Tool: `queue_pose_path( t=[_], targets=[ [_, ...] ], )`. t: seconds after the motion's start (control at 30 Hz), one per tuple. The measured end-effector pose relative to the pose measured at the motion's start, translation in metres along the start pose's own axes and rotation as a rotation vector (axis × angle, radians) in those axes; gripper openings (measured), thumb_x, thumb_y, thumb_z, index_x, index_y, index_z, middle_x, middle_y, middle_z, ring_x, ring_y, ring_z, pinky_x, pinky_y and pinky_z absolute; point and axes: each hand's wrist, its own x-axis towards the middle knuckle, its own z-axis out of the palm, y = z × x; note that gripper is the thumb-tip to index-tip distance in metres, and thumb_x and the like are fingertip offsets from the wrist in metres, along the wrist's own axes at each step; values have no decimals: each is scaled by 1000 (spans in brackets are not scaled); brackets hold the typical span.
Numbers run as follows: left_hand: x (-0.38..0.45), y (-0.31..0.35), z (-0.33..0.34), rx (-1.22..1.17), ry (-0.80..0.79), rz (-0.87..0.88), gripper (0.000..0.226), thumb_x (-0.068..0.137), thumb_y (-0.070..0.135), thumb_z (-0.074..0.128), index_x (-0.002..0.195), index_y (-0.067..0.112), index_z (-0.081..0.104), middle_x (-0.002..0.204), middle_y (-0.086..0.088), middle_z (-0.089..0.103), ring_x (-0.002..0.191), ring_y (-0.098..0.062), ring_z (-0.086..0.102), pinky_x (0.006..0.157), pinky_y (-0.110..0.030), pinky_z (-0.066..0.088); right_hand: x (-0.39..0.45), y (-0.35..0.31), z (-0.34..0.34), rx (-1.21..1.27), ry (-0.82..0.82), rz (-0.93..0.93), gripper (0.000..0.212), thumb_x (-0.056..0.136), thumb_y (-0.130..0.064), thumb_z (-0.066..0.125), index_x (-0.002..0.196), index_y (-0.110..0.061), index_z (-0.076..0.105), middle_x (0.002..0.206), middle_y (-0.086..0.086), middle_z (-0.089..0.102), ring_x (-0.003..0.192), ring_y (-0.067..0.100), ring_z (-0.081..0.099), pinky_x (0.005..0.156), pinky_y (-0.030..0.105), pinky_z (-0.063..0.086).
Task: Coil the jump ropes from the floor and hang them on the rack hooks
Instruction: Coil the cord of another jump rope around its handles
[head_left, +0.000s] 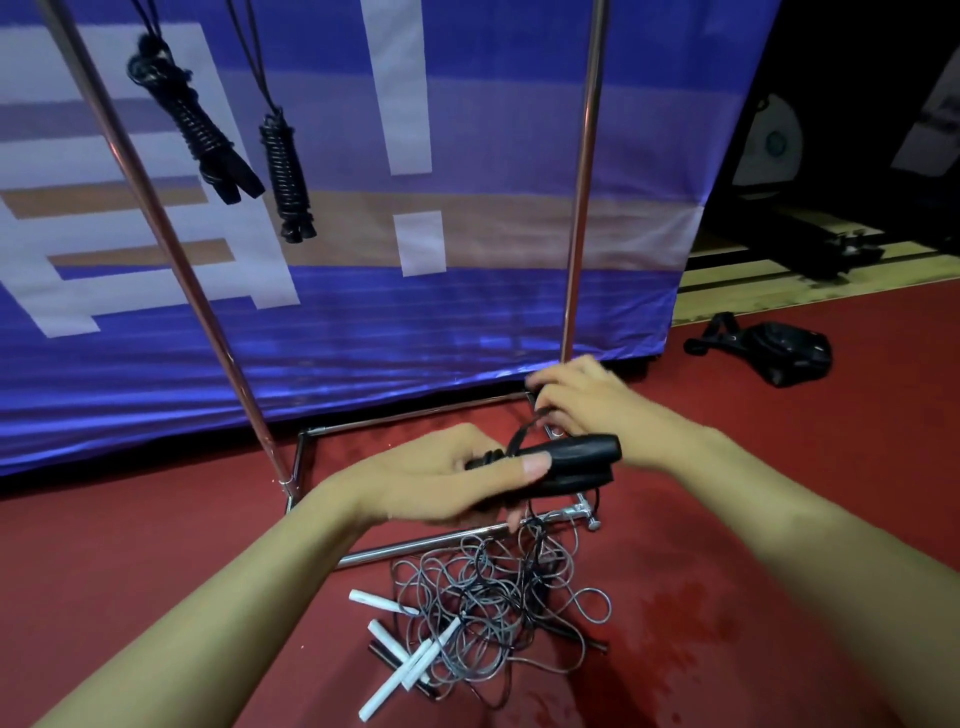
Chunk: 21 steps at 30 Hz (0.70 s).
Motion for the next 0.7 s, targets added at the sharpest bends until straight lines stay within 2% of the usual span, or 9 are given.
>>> queue_pose_path(
  t=[0.07, 0.13, 0.2, 0.3, 0.37, 0.4, 0.5, 0.6, 0.7],
  targets=[
    [-1, -4, -2, -68, 86, -3, 62, 99, 66, 46, 79, 14, 73, 58, -1, 48, 48, -17, 36, 46, -24, 29, -3, -8, 6, 208, -185, 14, 20, 95, 0, 51, 101, -12, 66, 103, -7, 62, 96, 7, 49, 94, 28, 47],
    [-1, -10, -7, -171, 188, -26, 61, 103, 63, 44, 84, 13, 72, 60, -4, 48, 47, -15, 33, 44, -23, 23, -12, -15, 5, 495, -271, 102, 25, 99, 9, 46, 97, -7, 65, 94, -4, 67, 86, -4, 59, 86, 12, 45],
    [-1, -17, -15, -238, 314, -66, 57, 102, 60, 44, 88, 11, 69, 63, -6, 47, 46, -14, 30, 46, -23, 19, -19, -18, 4, 703, -314, 179, 25, 107, -1, 41, 96, -12, 60, 86, 0, 69, 79, 0, 63, 86, 18, 47],
    [-3, -32, -22, -331, 474, -87, 49, 99, 59, 49, 101, 10, 56, 64, -7, 48, 45, -13, 28, 49, -24, 15, -19, -21, -2, 982, -356, 310, 25, 109, -4, 36, 96, -13, 56, 68, -3, 51, 62, 7, 50, 91, 39, 55],
    [-3, -39, -25, -392, 539, -86, 37, 102, 55, 48, 116, 23, 57, 62, -6, 47, 47, -13, 25, 50, -26, 14, -18, -26, -9, 1032, -344, 369, 23, 106, -6, 41, 93, -14, 57, 66, -3, 38, 59, 9, 40, 87, 39, 58],
    [-3, -40, -26, -404, 554, -82, 30, 104, 54, 46, 115, 30, 60, 62, -5, 46, 47, -13, 25, 50, -26, 15, -18, -29, -12, 1006, -320, 356, 20, 106, -8, 45, 93, -15, 58, 67, -1, 37, 60, 11, 38, 76, 34, 59],
    [0, -44, -32, -489, 634, -96, 33, 104, 56, 45, 108, 28, 61, 65, -4, 45, 45, -11, 23, 48, -22, 16, -20, -36, -18, 973, -290, 307, 11, 107, -20, 53, 97, -15, 55, 67, -2, 42, 55, 11, 36, 52, 22, 40],
    [2, -51, -38, -560, 696, -140, 41, 103, 57, 47, 110, 18, 57, 66, -3, 45, 45, -10, 23, 43, -19, 20, -21, -43, -23, 955, -294, 309, 15, 107, -16, 49, 99, -14, 61, 77, -2, 56, 53, 8, 37, 49, 22, 32],
    [2, -63, -38, -543, 714, -163, 37, 104, 54, 49, 106, 17, 52, 69, -2, 50, 48, -11, 28, 44, -21, 25, -19, -49, -30, 961, -328, 302, 30, 104, -3, 44, 114, -16, 70, 83, -3, 59, 65, 11, 52, 57, 23, 44]
  ],
)
